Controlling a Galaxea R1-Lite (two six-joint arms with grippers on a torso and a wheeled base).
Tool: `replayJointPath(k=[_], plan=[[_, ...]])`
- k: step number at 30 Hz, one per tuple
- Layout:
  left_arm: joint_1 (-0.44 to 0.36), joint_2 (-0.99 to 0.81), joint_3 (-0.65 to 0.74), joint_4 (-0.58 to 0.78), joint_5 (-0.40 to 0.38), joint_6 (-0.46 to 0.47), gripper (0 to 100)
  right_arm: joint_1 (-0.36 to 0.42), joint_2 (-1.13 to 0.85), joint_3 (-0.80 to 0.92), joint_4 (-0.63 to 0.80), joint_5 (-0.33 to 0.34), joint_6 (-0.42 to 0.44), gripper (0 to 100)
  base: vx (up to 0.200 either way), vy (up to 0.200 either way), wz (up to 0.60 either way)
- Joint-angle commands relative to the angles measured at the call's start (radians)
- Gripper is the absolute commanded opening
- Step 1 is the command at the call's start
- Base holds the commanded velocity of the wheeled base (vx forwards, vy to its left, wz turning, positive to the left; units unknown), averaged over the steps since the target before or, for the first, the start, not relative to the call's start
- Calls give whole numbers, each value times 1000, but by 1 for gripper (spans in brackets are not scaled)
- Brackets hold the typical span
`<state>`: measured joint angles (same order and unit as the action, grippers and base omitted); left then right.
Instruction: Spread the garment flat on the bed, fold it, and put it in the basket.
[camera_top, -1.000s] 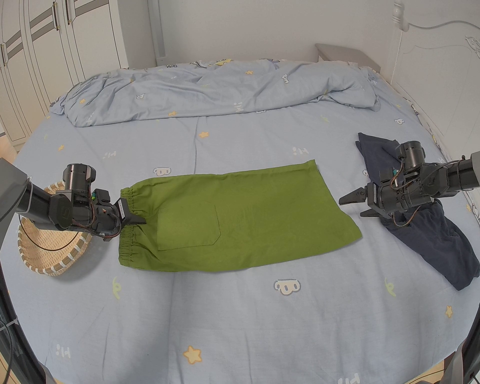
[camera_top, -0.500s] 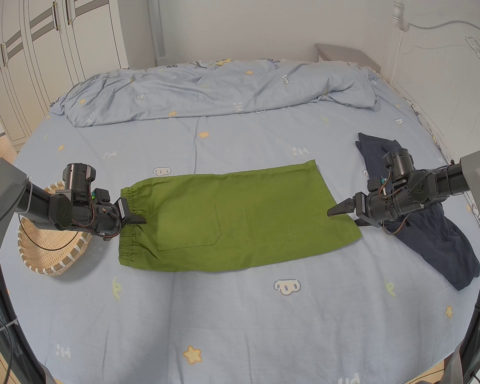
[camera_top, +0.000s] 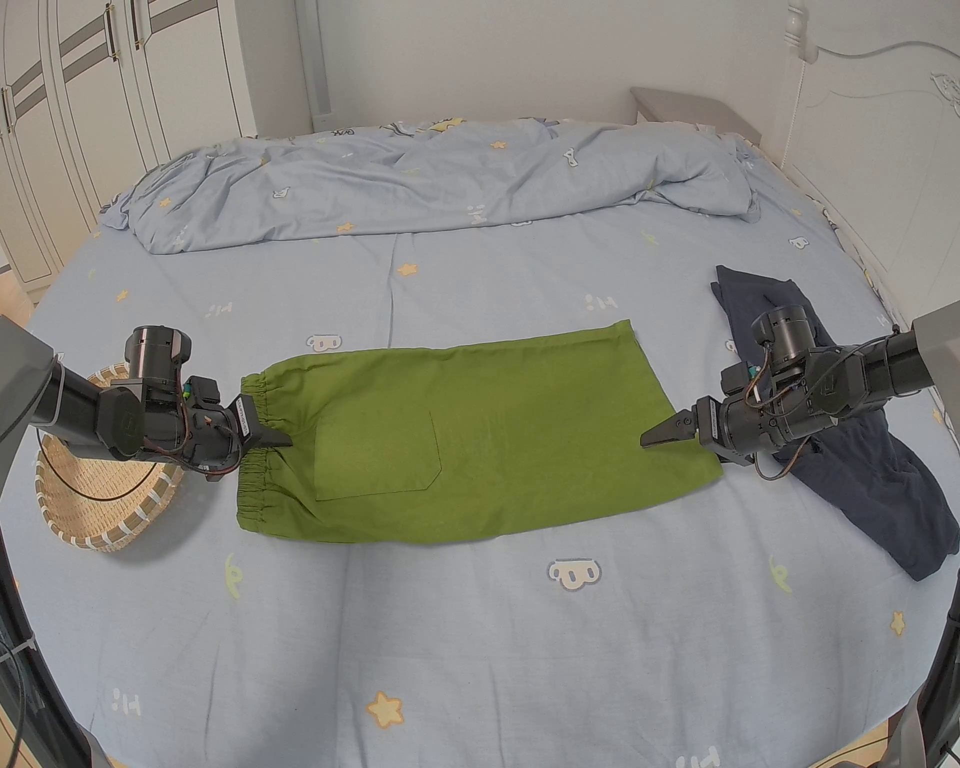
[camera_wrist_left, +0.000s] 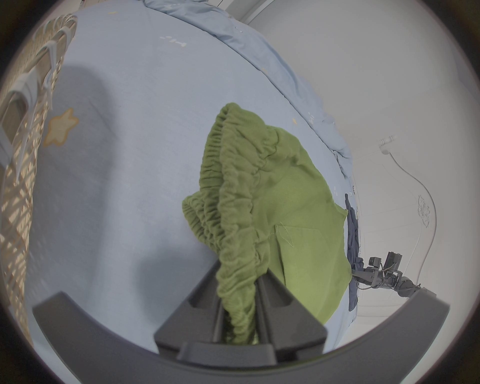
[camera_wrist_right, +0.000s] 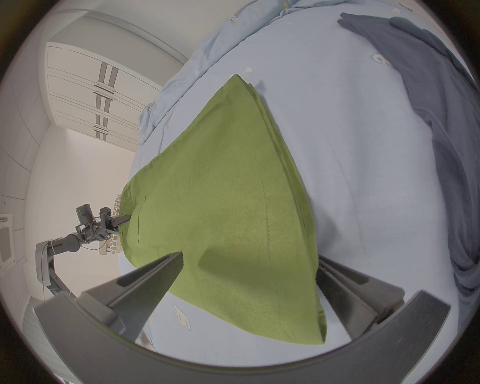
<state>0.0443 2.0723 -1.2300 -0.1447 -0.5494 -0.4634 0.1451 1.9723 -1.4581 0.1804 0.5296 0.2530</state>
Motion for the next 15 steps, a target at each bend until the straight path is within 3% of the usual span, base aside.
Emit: replayJointPath(k=[1,5,6,15], plan=[[0,-1,0,0,0,-1,0,-1,6,-5,-1,0,0,100,0,0,0],[0,-1,0,-1,0,0,0,-4,17,-10,-6,0,2,100,0,0,0],[0,-1,0,0,0,-1,0,-4,19,-8,-10,0,2,0,0,0,0],[3,-1,0,-1,0,0,0,-22,14,-8,-27,-2,3,0,0,0,0]])
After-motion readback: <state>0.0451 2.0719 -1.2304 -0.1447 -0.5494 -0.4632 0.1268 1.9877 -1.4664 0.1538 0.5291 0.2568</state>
